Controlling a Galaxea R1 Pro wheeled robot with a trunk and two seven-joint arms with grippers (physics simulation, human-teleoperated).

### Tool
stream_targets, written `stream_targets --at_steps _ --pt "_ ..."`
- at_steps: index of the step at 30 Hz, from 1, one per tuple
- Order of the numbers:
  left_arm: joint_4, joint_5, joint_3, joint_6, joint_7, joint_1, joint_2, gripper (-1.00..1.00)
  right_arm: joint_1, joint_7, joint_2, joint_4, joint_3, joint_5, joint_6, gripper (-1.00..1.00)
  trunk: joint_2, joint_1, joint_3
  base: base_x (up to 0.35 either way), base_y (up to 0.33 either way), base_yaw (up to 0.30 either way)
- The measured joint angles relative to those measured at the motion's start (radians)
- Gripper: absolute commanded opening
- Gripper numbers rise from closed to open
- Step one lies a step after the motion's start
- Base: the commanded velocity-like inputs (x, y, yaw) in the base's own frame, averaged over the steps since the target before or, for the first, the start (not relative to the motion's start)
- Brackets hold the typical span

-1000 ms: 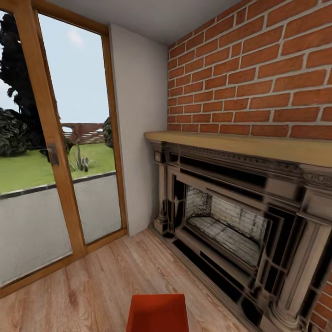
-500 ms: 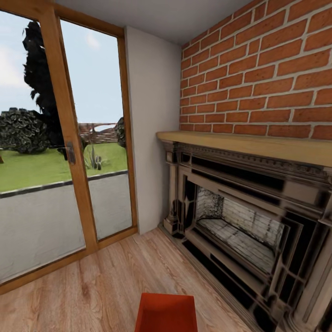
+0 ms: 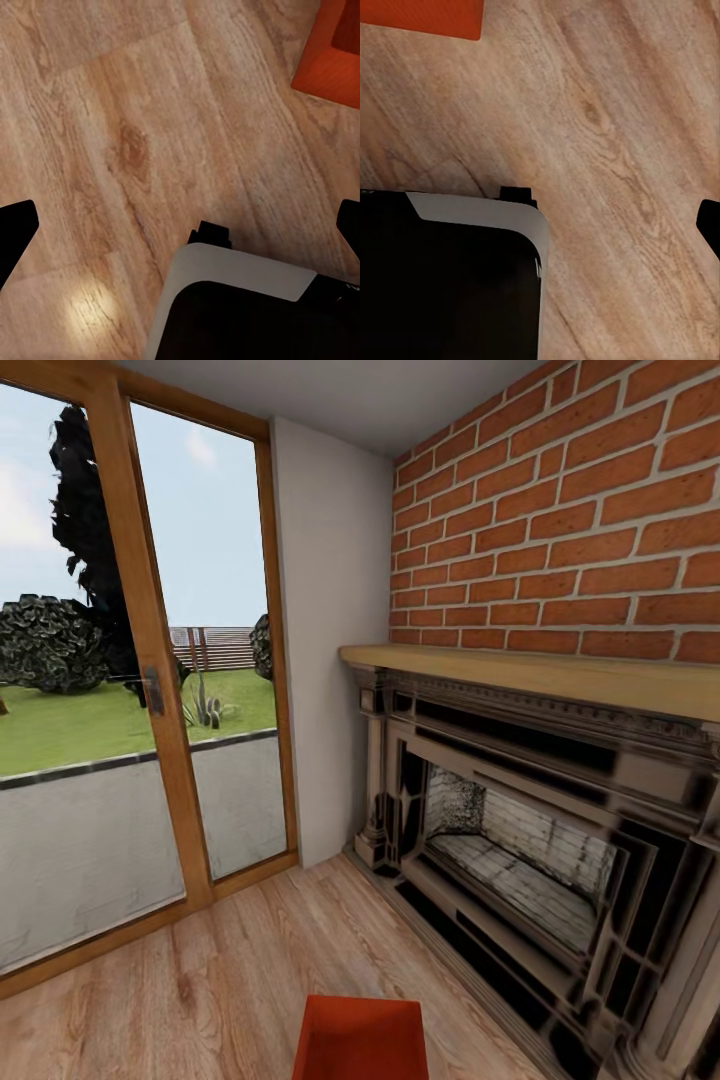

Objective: Move the two storage containers from the living room to the garage. In the garage, place one container on the floor and stack the other container on top of it (either order is fine).

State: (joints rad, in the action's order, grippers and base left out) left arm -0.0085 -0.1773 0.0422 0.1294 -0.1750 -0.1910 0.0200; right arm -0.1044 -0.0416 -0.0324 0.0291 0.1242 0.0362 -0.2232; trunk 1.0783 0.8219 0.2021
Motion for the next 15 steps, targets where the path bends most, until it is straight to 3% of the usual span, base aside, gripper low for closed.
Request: stream_targets --at_steps 15 --pt "0.000 0.001 -0.001 0.000 0.000 0.000 0.000 1.00 0.000 0.002 -0.001 0.000 0.001 -0.001 -0.001 1.00 0.000 0.000 0.000 0.000 0.000 0.000"
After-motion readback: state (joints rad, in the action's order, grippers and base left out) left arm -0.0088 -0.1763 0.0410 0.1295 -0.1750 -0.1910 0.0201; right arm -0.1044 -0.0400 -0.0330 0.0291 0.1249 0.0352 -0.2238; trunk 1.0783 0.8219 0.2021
